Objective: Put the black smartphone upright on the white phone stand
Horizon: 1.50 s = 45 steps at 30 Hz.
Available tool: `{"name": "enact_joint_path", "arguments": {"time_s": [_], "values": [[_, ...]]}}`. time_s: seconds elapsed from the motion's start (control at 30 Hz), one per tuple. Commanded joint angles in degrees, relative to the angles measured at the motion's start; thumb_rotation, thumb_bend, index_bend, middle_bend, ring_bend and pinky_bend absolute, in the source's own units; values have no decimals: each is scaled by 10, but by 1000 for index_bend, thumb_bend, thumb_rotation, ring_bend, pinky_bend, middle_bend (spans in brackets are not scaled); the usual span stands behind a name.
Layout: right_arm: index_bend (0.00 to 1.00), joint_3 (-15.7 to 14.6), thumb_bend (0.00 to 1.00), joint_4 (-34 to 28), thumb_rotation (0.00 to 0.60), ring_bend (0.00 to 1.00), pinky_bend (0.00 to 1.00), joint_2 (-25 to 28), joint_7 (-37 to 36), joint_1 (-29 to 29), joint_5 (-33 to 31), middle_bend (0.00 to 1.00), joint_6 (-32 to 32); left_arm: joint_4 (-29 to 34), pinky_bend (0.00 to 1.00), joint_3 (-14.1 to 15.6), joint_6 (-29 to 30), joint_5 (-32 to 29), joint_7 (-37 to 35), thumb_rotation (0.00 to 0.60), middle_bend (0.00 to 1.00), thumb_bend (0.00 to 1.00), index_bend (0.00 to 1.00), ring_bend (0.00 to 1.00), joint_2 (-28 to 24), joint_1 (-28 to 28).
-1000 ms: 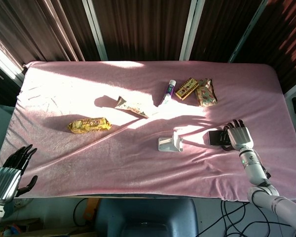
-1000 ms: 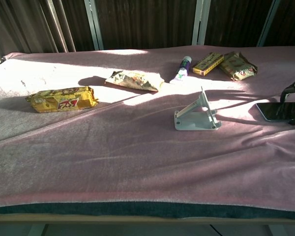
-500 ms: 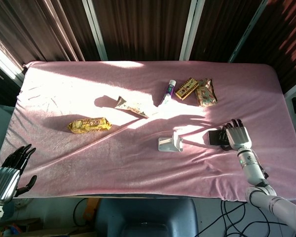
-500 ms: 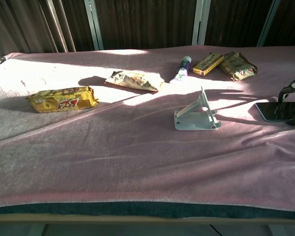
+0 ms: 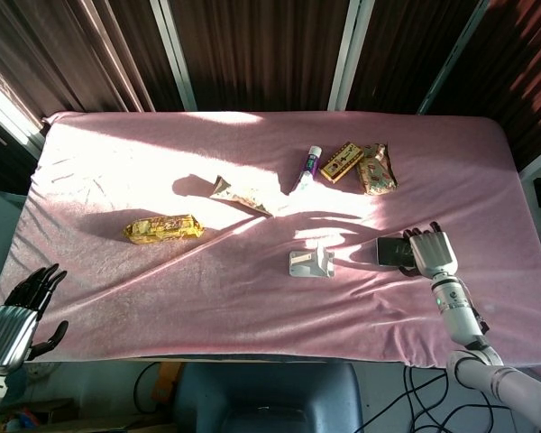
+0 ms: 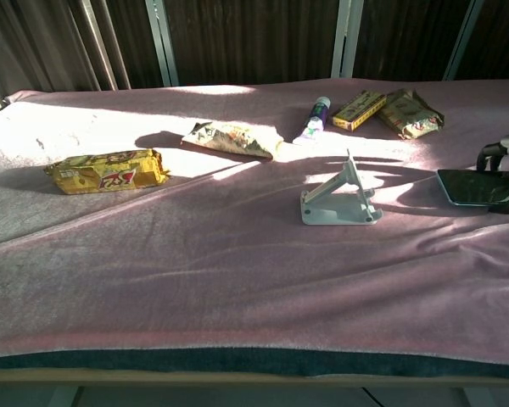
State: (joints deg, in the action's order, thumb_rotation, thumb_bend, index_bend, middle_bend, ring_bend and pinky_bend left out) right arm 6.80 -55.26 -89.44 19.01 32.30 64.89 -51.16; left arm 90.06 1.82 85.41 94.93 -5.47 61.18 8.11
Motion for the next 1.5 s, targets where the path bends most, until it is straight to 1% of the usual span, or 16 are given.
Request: {"name": "enact_joint_path", "arguments": {"time_s": [0.03, 0.13, 0.23, 0.37, 0.5, 0.57, 0.63, 0.67, 0.77, 0.87, 0.97, 1.07, 1.2, 1.33, 1.43, 1.5], "values": [[965, 0, 358, -5, 600, 518, 332, -1, -16, -5, 15, 683, -16, 0, 161, 0, 0, 0, -1, 600, 6, 364, 0, 20, 0, 0], [983, 2, 358, -8, 600, 519, 341, -2, -52, -12, 37, 698, -42, -1, 161, 0, 0, 0, -2, 600, 6, 365, 0, 20, 0, 0], [994, 8, 358, -9, 600, 519, 344, 0, -105, -19, 56, 707, -66, -1, 162, 0, 0, -1, -2, 600, 6, 364, 0, 20, 0, 0], [998, 24, 358, -10, 600, 519, 346, 1, -191, -27, 75, 710, -96, 0, 162, -1, 0, -1, -2, 600, 6, 364, 0, 20, 0, 0], [998, 47, 358, -12, 600, 519, 346, -15, -323, -34, 95, 711, -138, 0, 161, -1, -2, -2, 0, 600, 6, 364, 0, 21, 1, 1], [998, 57, 358, -22, 600, 520, 346, -21, -384, -34, 96, 711, -139, 1, 162, -1, -5, -3, 1, 600, 7, 364, 0, 21, 1, 2], [998, 70, 358, -46, 600, 520, 346, -24, -451, -30, 94, 711, -131, 1, 162, -2, -8, -4, 3, 600, 7, 364, 0, 21, 1, 4], [998, 72, 358, -56, 600, 520, 346, -23, -466, -28, 94, 711, -124, 1, 162, -2, -9, -5, 3, 600, 7, 365, 0, 21, 1, 4], [998, 76, 358, -89, 600, 519, 346, -19, -494, -23, 95, 711, -109, 2, 162, -3, -11, -8, 3, 600, 6, 364, 0, 22, 1, 5], [998, 79, 358, -115, 600, 520, 346, -22, -511, -22, 97, 711, -109, 1, 163, -4, -10, -10, 1, 600, 6, 365, 0, 22, 1, 5], [998, 82, 358, -130, 600, 520, 346, -32, -535, -21, 104, 711, -117, 1, 163, -4, -10, -11, -1, 600, 6, 365, 0, 21, 0, 5], [998, 77, 358, -140, 600, 519, 346, -38, -561, -17, 112, 711, -107, 1, 163, -4, -11, -9, -1, 600, 6, 365, 0, 22, 0, 5], [998, 65, 358, -122, 600, 520, 347, -60, -566, -12, 132, 711, -114, 1, 163, -3, -9, -7, 0, 600, 6, 365, 0, 22, 0, 4], [998, 62, 358, -116, 600, 520, 346, -65, -571, -12, 135, 711, -115, 1, 163, -3, -8, -7, 0, 600, 6, 365, 0, 22, 0, 4], [998, 57, 358, -102, 600, 519, 345, -78, -588, -10, 141, 711, -112, 0, 163, -3, -7, -7, -2, 600, 6, 365, 0, 22, 0, 4], [998, 55, 358, -84, 600, 520, 343, -93, -612, -8, 146, 711, -115, 0, 164, -2, -7, -5, -3, 600, 6, 365, 0, 22, -1, 4]]}}
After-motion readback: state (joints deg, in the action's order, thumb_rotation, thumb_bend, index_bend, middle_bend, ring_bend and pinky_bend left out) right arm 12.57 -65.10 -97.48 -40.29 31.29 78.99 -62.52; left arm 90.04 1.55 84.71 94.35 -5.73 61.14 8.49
